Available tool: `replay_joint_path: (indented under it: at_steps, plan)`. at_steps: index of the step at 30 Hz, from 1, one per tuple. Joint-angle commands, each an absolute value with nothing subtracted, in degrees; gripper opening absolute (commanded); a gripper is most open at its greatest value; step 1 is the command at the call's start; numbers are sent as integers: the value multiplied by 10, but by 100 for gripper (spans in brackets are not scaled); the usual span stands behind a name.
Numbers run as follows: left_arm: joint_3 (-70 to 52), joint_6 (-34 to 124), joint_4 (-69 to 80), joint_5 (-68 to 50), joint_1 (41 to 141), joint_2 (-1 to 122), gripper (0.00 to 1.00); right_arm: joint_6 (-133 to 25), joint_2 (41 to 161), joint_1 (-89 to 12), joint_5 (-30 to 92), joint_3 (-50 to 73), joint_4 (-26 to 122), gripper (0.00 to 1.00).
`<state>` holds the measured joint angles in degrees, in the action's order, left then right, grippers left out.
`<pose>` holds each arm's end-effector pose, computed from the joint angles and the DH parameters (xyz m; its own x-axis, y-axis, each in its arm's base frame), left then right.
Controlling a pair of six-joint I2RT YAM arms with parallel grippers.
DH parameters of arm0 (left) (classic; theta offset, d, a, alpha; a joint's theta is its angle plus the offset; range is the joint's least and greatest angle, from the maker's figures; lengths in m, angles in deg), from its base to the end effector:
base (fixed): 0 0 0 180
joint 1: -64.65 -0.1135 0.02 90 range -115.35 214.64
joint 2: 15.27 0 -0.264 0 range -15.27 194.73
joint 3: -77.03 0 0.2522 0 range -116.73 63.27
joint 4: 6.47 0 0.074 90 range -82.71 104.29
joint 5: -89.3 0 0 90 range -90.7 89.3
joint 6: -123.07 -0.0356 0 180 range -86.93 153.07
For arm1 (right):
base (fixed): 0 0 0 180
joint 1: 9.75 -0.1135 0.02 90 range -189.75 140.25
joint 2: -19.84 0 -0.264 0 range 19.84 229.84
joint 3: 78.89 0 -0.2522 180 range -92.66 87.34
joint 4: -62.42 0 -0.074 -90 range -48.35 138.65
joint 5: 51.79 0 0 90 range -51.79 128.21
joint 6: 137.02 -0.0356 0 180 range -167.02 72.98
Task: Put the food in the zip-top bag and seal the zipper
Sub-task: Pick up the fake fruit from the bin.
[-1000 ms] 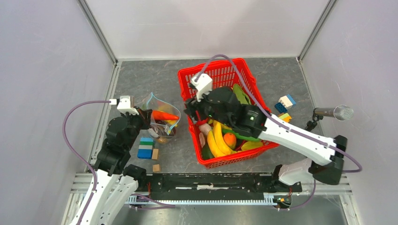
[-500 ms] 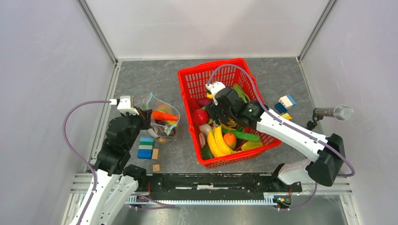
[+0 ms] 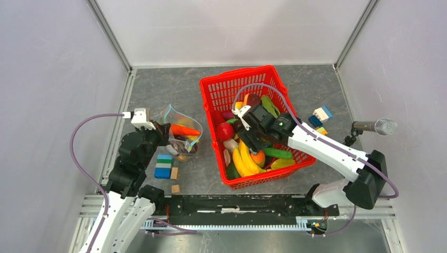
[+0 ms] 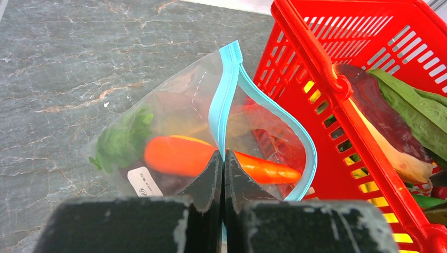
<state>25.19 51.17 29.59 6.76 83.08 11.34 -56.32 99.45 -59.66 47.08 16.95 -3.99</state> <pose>0.1148 -0.0334 0.3187 -0.2292 -0.2483 -0.9412 0.1276 0.9509 -0.2820 0.1815 0.2071 0.2969 -0.6750 -0.5539 -0.4874 -0.6080 0.7918 -0.0580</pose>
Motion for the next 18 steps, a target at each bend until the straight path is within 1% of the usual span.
replay_joint_path:
  at_steps: [1, 3, 5, 8, 10, 14, 18]
  plan:
    - [233, 513, 283, 78, 829, 107, 2, -566, 964, -598, 462, 136, -79, 68]
    - [233, 513, 281, 77, 829, 108, 2, -556, 951, -598, 415, 123, -54, 66]
    - [234, 513, 283, 78, 829, 107, 2, -557, 949, -598, 395, 109, -59, 66]
    - [233, 510, 287, 89, 829, 100, 2, -572, 971, -598, 420, 100, -131, 68]
    - [234, 509, 285, 96, 829, 94, 2, -574, 986, -598, 395, 103, -157, 67]
    - [233, 507, 285, 93, 828, 95, 2, -586, 988, -597, 403, 117, -159, 67]
    - [233, 507, 286, 95, 828, 92, 2, -584, 992, -595, 372, 146, -133, 68]
